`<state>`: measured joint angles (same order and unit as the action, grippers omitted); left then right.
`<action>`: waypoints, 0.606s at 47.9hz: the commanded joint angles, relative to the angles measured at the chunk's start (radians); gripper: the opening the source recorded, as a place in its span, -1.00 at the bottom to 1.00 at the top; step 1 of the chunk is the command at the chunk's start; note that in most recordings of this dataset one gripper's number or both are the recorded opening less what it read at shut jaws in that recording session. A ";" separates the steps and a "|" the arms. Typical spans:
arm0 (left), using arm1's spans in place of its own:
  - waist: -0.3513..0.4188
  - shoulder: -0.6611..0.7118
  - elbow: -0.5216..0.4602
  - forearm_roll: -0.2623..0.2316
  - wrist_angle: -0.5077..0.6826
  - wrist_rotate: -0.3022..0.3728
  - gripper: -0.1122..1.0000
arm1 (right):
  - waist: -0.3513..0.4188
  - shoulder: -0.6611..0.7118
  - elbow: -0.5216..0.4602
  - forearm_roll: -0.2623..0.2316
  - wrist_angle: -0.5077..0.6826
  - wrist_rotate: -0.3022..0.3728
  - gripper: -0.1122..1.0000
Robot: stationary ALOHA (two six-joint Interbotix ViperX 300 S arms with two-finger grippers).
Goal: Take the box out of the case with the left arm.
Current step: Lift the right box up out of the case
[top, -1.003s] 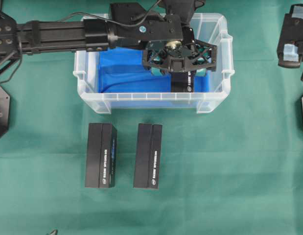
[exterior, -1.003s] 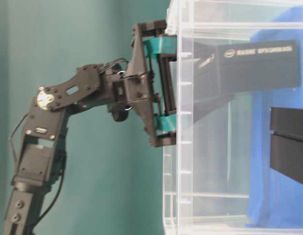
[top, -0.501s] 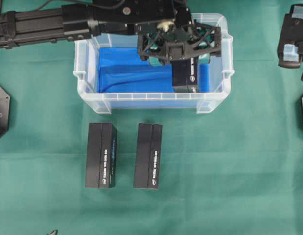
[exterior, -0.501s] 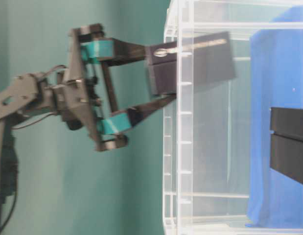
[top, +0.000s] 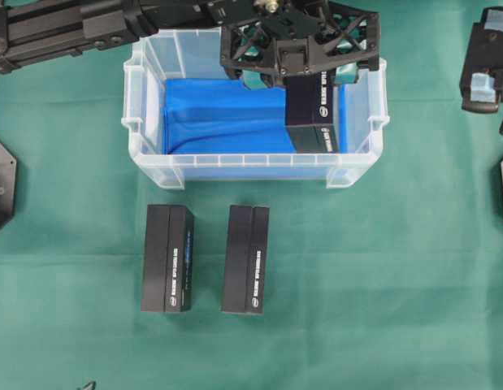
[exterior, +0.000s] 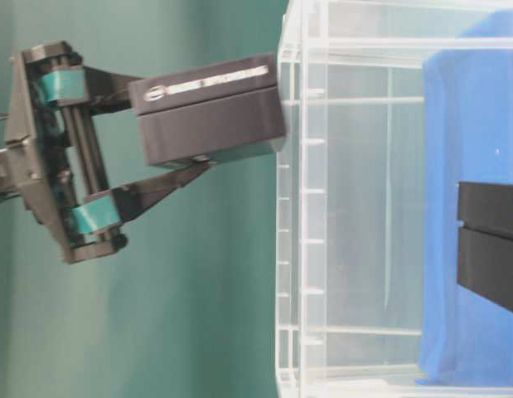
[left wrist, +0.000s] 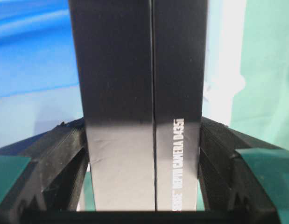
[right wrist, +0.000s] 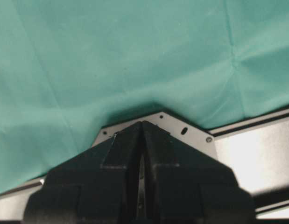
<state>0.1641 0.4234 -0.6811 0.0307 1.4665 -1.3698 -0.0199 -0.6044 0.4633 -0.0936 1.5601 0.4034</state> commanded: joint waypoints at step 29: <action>-0.003 -0.046 -0.054 0.009 0.020 0.005 0.28 | 0.000 -0.005 -0.009 -0.002 -0.003 0.002 -0.78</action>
<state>0.1626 0.4234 -0.7056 0.0353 1.4910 -1.3668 -0.0199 -0.6044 0.4633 -0.0951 1.5601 0.4034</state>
